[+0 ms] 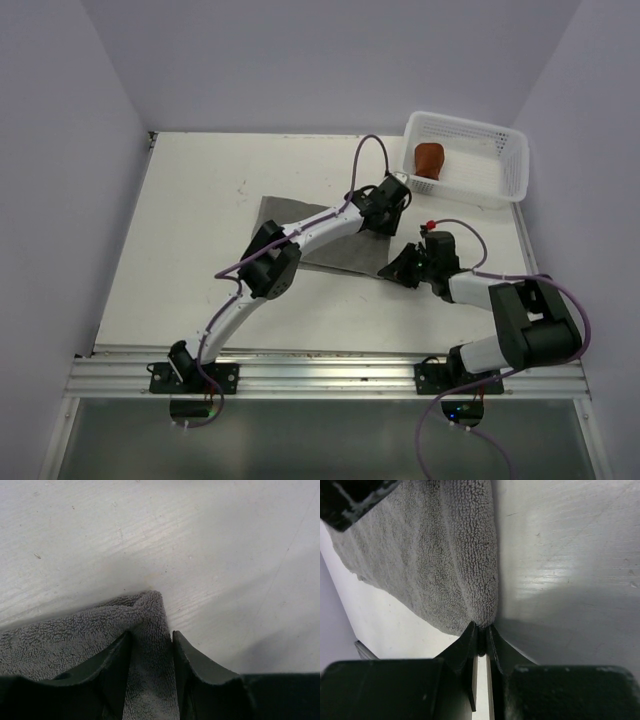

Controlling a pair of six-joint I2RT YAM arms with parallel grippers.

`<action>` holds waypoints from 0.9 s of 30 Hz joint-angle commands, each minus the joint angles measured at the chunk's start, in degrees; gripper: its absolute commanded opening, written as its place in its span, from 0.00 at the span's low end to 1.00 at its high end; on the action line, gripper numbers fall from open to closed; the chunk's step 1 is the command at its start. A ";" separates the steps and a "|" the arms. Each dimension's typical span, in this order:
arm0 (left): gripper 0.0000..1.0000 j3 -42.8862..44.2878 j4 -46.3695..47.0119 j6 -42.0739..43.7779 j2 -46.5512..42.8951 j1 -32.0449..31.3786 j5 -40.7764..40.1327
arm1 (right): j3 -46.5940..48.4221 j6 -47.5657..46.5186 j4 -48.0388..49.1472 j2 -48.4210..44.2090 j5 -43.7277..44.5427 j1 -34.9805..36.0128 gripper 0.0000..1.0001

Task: Roll the towels
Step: Roll the towel

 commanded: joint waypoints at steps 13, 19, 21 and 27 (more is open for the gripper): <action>0.10 -6.04 -0.44 -2.10 -1.03 1.06 -1.99 | 1.59 -7.39 -13.49 -7.29 3.94 2.60 0.00; 0.04 -11.05 -0.52 -3.68 -3.93 1.41 -2.25 | 0.79 -9.23 -14.19 -5.97 1.47 6.28 0.00; 0.02 -14.90 0.18 -4.73 -5.34 1.41 -2.95 | 0.62 -9.85 -14.54 -5.53 0.69 7.61 0.00; 0.00 -26.50 1.15 -7.28 -11.76 1.59 -5.85 | -1.75 -11.69 -14.89 -5.70 -1.43 9.64 0.00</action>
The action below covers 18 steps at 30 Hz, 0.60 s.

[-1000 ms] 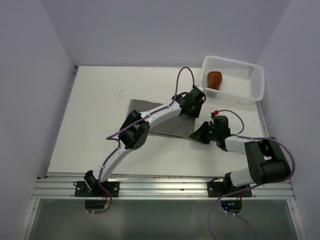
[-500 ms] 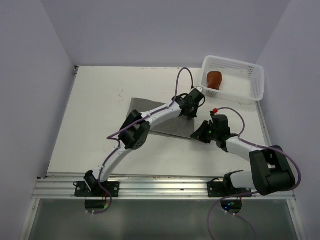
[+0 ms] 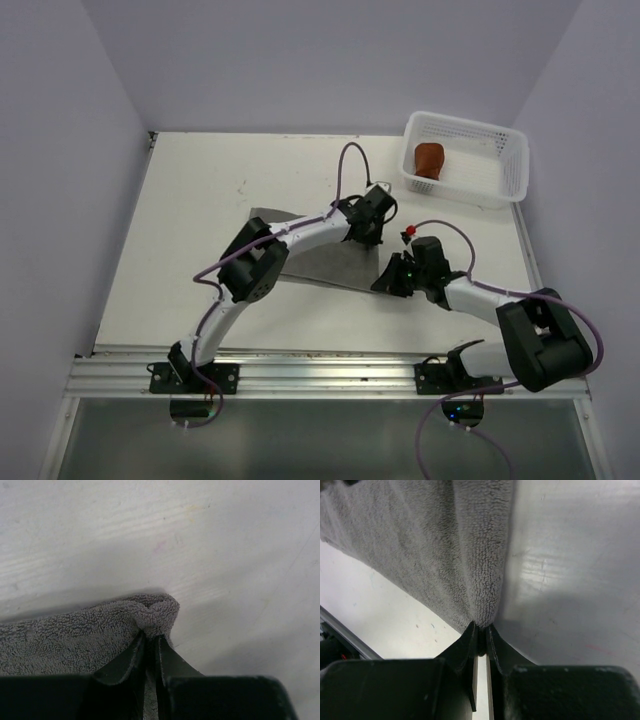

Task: Roll the towels
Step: Roll the towel

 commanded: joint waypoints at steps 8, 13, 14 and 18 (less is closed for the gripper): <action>0.00 -23.06 1.48 -5.93 -12.25 1.48 -4.43 | -0.33 -5.95 -11.16 -0.95 -5.39 3.22 0.00; 0.00 -19.39 0.08 -5.49 -11.91 1.66 -3.91 | 2.13 -6.55 -15.90 -3.75 -1.36 5.24 0.00; 0.00 -18.51 -0.01 -5.49 -11.73 1.92 -3.56 | 3.35 -6.65 -16.95 -4.11 -0.22 5.59 0.00; 0.00 -15.25 1.39 -5.67 -11.47 2.80 -0.23 | 5.30 -7.26 -22.31 -6.92 6.80 7.17 0.00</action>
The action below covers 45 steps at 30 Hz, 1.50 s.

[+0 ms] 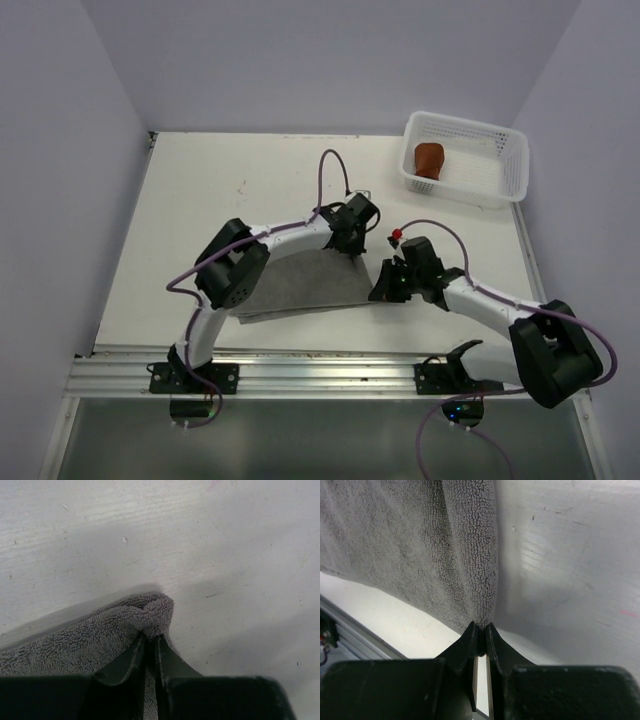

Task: Roll the towels
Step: Roll the towel

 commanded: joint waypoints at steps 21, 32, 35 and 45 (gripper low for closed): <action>0.00 -5.96 21.86 -6.00 -6.28 6.65 16.92 | 4.53 -4.06 -19.60 -13.15 24.36 7.02 0.00; 0.00 -11.15 25.20 -6.62 -9.18 6.82 18.94 | 6.02 -4.15 -20.57 -10.86 34.55 13.71 0.00; 0.00 -12.99 25.64 -6.70 -9.88 7.00 19.38 | 6.72 -3.97 -20.39 -10.77 36.40 15.73 0.00; 0.00 -15.63 29.25 -6.71 -11.38 7.97 20.44 | 10.85 -2.22 -22.85 -4.54 45.27 23.90 0.00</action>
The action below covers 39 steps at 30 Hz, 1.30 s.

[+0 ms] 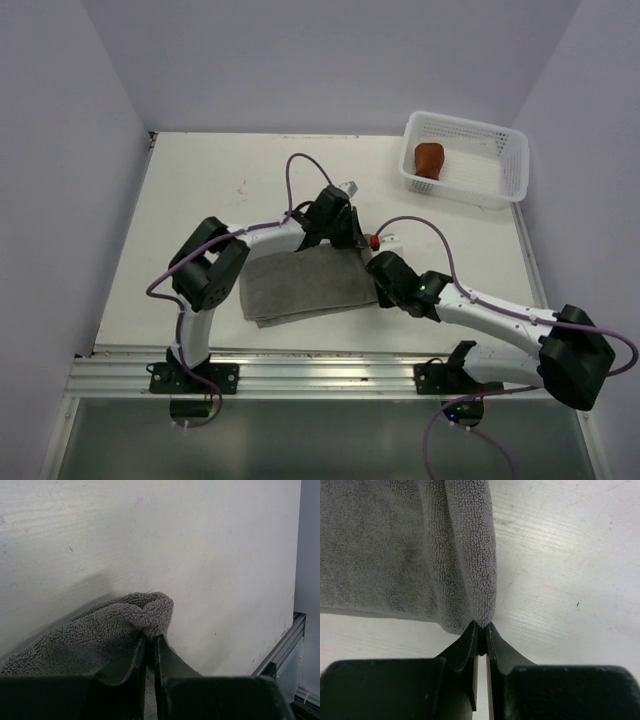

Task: Roll the towels
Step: Roll the towel

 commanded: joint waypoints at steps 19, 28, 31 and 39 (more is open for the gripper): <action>0.00 -3.10 6.87 1.48 -5.36 3.30 1.46 | 12.57 7.10 -13.83 17.51 26.65 15.78 0.00; 0.00 -5.91 6.96 3.85 -6.50 4.18 1.90 | 19.09 7.37 -16.91 30.16 30.17 19.82 0.00; 0.00 -6.79 7.14 4.55 -6.15 4.35 1.72 | 20.76 7.46 -18.31 33.15 31.23 20.35 0.00; 0.00 -10.04 8.72 5.96 -5.44 4.62 1.55 | 24.36 6.23 -20.34 38.53 32.03 21.32 0.00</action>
